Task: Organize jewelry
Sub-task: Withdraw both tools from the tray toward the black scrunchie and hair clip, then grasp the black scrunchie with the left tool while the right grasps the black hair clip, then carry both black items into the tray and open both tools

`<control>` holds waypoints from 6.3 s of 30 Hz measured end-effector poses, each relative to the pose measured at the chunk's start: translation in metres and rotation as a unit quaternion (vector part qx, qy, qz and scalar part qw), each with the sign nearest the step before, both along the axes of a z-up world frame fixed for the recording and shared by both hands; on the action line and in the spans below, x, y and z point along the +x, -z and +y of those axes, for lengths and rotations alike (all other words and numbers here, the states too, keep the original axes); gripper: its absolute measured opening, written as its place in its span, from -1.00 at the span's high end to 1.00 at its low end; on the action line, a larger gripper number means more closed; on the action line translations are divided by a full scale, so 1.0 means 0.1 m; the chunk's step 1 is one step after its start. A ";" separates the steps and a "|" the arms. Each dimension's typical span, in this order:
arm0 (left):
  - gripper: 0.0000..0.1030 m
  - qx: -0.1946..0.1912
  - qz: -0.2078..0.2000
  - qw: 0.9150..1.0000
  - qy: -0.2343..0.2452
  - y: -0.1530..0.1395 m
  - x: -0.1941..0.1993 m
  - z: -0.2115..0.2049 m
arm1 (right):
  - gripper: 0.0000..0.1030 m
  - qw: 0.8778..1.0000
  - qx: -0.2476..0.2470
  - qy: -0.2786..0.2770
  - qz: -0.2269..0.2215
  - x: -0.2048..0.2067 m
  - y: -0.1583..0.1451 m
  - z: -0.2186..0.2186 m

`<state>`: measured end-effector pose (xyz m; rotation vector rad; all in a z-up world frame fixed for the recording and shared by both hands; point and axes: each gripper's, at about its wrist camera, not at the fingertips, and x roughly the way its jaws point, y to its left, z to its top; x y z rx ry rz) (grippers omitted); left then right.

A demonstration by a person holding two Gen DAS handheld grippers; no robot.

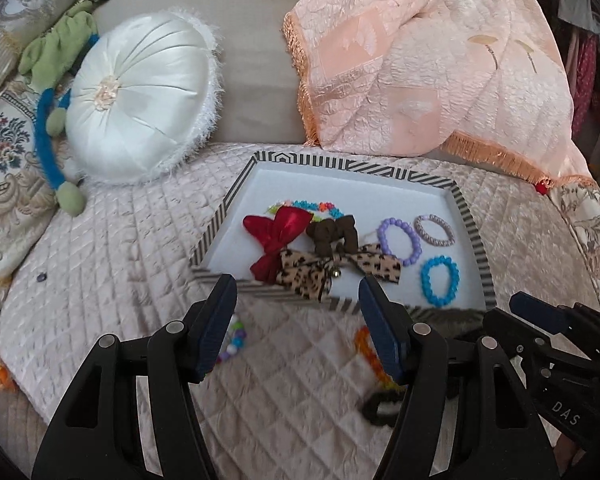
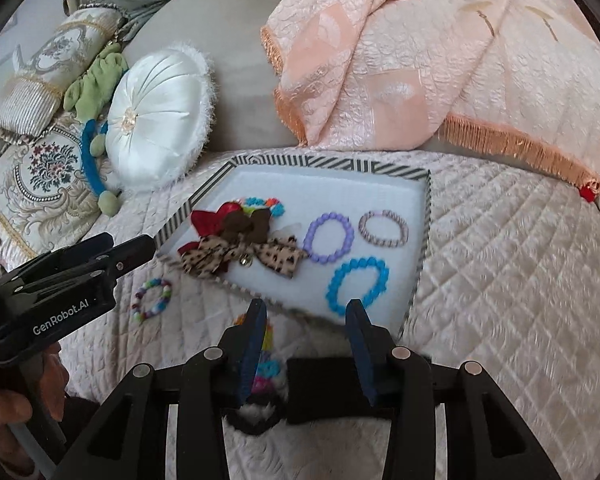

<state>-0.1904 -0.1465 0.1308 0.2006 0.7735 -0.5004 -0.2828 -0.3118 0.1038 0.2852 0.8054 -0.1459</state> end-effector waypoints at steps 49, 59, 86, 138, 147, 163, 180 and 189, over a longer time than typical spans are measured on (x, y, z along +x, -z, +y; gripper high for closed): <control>-0.23 0.000 -0.005 1.000 -0.003 0.00 -0.72 0.29 | -0.15 0.999 -0.031 0.014 0.013 -0.61 -0.08 0.44; -0.23 -0.001 0.019 1.000 0.004 0.09 -0.70 0.27 | -0.15 0.999 -0.034 0.012 0.024 -0.61 -0.04 0.43; -0.23 0.032 0.124 0.989 0.077 0.77 -0.52 -0.05 | -0.15 0.994 0.024 0.074 0.072 -0.70 0.48 -0.37; 0.85 0.002 0.059 0.996 0.069 -0.09 0.44 -0.22 | 0.78 0.997 0.057 0.010 -0.046 0.10 -0.35 -0.55; 0.85 0.016 0.052 0.996 0.072 -0.12 0.80 -0.64 | 0.78 0.996 0.077 0.017 -0.042 0.59 -0.32 -0.83; 0.85 0.030 0.136 0.990 0.026 0.65 1.66 -1.13 | 0.78 0.984 0.149 0.102 0.004 1.56 0.52 -1.44; -0.07 0.015 0.088 0.996 -0.017 0.46 1.32 -0.67 | 0.08 0.997 0.052 0.063 -0.002 0.96 0.18 -1.12; -0.07 0.023 0.031 0.999 -0.023 0.24 0.64 -0.21 | -0.15 0.999 0.018 0.033 -0.009 0.47 0.01 -0.46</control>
